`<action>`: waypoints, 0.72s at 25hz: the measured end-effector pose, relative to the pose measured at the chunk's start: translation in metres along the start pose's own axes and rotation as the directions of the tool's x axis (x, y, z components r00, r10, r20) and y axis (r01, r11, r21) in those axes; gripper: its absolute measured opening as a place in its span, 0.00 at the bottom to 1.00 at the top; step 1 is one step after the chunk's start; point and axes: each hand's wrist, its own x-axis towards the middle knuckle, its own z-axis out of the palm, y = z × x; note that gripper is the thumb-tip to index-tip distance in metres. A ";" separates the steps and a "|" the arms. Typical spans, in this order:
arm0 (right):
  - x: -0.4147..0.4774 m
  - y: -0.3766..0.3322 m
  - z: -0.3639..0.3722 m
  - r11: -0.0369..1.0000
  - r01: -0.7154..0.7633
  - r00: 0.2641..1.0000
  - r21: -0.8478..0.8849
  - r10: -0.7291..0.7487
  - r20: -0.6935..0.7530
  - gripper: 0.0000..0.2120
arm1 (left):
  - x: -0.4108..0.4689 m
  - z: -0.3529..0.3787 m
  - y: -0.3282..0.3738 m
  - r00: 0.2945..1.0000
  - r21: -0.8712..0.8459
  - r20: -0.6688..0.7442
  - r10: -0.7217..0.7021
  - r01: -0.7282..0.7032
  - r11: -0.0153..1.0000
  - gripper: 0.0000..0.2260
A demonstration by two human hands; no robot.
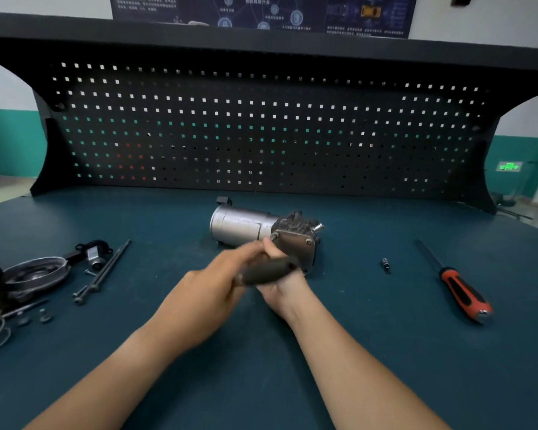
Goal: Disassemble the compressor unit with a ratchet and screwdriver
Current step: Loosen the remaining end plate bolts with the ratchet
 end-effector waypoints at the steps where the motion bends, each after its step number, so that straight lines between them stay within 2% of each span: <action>1: -0.002 0.001 0.000 0.999 -0.004 1.000 -0.034 0.004 0.012 0.10 | 0.002 0.001 0.001 0.987 -0.237 -0.038 -0.156 0.143 0.961 0.22; 3: -0.005 0.000 -0.001 0.999 -0.028 0.998 -0.031 0.030 0.061 0.09 | 0.006 0.005 0.004 0.912 -0.645 -0.055 -0.406 0.278 0.712 0.15; 5: -0.007 -0.002 -0.003 0.998 -0.056 0.993 0.002 0.055 0.107 0.07 | 0.009 0.004 0.006 0.819 -0.839 0.029 -0.573 0.331 0.432 0.13; 9: -0.006 -0.002 -0.004 0.998 -0.054 0.989 -0.024 0.057 0.136 0.07 | 0.011 0.003 0.007 0.638 -0.948 0.246 -0.730 0.314 -0.045 0.04; 11: -0.004 -0.001 -0.002 0.998 -0.046 0.993 -0.047 0.050 0.104 0.07 | 0.013 0.001 0.008 0.533 -0.928 0.358 -0.767 0.293 -0.229 0.04; 13: -0.003 0.000 -0.001 0.997 -0.039 0.995 -0.062 0.044 0.086 0.06 | 0.013 0.000 0.008 0.457 -0.902 0.430 -0.779 0.261 -0.344 0.09; 14: -0.003 0.001 -0.001 0.997 -0.043 0.995 -0.064 0.049 0.090 0.07 | 0.012 -0.001 0.009 0.439 -0.896 0.443 -0.782 0.245 -0.370 0.10; 16: -0.003 0.000 -0.001 0.997 -0.060 0.991 -0.047 0.065 0.113 0.07 | 0.012 -0.002 0.010 0.441 -0.904 0.425 -0.791 0.245 -0.349 0.10; 18: -0.004 0.000 -0.001 0.997 -0.062 0.990 -0.039 0.067 0.126 0.08 | 0.012 0.000 0.009 0.487 -0.926 0.359 -0.797 0.295 -0.237 0.06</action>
